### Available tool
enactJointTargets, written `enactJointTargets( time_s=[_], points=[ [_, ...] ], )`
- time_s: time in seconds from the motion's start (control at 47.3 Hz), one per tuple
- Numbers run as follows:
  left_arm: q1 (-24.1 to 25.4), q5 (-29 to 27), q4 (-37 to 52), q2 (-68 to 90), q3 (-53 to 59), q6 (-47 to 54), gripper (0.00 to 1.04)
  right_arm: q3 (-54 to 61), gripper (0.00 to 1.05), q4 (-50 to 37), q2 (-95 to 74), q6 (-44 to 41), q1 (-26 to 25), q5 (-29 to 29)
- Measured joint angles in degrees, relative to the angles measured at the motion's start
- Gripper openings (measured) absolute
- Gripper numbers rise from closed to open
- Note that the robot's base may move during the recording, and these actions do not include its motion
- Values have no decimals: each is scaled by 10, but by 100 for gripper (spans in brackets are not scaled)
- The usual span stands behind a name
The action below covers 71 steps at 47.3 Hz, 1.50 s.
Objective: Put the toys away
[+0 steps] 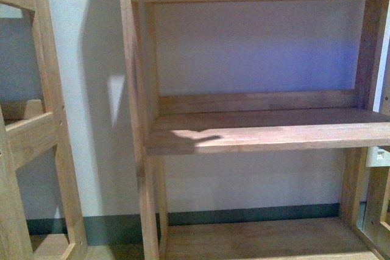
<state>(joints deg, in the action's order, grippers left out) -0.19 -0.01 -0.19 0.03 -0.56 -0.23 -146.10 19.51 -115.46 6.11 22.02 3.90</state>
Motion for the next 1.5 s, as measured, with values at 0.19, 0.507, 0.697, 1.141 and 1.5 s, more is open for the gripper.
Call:
enactJointTargets(
  time_s=[0.19, 0.507, 0.697, 1.141, 1.5],
  points=[
    [0, 0, 0, 0, 0, 0, 99, -92, 7, 38, -66, 29, -4, 7],
    [0, 0, 0, 0, 0, 0, 99, -172, 7, -1, -120, 73, -26, 32],
    [0, 0, 0, 0, 0, 0, 99, -124, 7, -88, -116, 96, -35, 40],
    [0, 0, 0, 0, 0, 0, 99, 30, 7, -151, -51, 127, -32, 65],
    [0, 0, 0, 0, 0, 0, 99, 48, 7, -154, -43, 153, -34, 60]
  ],
)
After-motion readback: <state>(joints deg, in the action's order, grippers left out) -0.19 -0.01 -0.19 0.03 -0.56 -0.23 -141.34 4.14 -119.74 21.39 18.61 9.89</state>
